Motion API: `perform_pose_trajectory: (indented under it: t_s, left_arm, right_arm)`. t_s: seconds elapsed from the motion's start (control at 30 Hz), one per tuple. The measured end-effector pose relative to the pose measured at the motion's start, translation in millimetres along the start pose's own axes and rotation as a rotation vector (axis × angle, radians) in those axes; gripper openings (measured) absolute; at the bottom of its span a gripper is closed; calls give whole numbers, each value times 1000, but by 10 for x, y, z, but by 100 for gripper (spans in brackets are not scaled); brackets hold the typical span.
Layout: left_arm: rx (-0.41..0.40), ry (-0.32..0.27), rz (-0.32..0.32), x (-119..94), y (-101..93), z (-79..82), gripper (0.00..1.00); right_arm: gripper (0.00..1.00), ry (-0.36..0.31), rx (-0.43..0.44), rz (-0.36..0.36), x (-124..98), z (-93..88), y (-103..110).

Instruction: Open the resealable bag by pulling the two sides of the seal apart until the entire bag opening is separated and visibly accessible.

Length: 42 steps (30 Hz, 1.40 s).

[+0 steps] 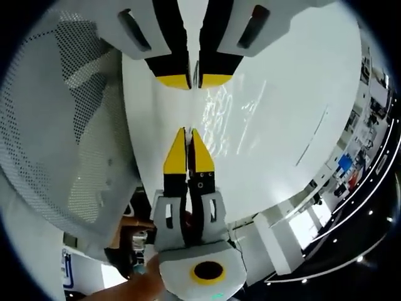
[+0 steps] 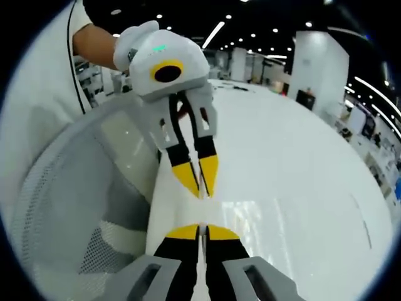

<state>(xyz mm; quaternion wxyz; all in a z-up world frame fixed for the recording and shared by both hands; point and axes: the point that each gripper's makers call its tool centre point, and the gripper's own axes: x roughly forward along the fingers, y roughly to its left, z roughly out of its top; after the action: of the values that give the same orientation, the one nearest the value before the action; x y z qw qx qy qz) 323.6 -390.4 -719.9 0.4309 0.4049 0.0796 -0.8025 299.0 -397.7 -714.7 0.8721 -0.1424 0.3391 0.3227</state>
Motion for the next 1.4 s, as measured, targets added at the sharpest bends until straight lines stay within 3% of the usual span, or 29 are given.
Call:
perform_pose_trajectory:
  t_s: [0.2, 0.3, 0.43, 0.9, 1.13, 1.2, 1.4]
  left_arm:
    - [42, 11, -11, 44, -31, 11, 0]
    - [-26, -4, -17, 38, -44, 22, 0]
    - [-11, 4, 3, 39, 9, 24, 0]
    - [-24, 19, -7, 28, 18, -35, 0]
    - [-21, 43, -17, 40, 8, -99, 0]
    - [-33, 27, -25, 34, -10, -77, 0]
    - [-25, 45, -38, 64, -84, -97, 0]
  right_arm:
    - [0, -3, -11, 0, 26, 30, 19]
    - [0, -13, 8, -2, 3, 24, 14]
    - [0, -9, 27, -15, -23, 11, -6]
    - [0, 71, 48, -67, -398, -473, -58]
    - [0, 100, 76, -87, -446, -668, -26]
    - [0, 77, 93, -89, -434, -638, -20]
    - [0, 107, 77, -92, -408, -669, 0]
